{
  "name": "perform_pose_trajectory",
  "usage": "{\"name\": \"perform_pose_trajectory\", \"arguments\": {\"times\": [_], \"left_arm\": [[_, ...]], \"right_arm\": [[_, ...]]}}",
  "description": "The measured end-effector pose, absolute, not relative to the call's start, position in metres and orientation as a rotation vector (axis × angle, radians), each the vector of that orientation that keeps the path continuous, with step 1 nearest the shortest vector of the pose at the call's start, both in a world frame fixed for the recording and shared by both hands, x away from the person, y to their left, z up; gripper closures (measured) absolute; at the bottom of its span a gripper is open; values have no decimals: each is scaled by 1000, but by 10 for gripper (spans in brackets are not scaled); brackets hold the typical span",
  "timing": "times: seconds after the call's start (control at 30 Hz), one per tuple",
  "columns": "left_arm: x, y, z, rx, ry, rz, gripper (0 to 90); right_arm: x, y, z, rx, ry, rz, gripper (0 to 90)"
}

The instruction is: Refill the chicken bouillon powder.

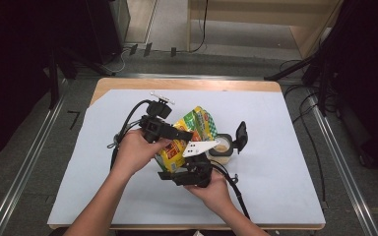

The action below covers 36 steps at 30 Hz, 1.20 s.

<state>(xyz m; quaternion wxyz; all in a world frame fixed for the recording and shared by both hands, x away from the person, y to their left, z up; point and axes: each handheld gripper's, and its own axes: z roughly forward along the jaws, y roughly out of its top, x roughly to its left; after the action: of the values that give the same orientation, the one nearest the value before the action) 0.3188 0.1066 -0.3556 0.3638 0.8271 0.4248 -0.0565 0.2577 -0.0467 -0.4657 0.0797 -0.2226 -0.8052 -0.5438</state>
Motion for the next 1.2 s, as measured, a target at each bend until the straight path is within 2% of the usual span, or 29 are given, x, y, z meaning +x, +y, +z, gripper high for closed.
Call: {"name": "perform_pose_trajectory", "arguments": {"times": [1.2], "left_arm": [[326,112,-363,2102,1123,-204,508]], "right_arm": [[259,-45,-464,-695,-2437,-1567,592]]}}
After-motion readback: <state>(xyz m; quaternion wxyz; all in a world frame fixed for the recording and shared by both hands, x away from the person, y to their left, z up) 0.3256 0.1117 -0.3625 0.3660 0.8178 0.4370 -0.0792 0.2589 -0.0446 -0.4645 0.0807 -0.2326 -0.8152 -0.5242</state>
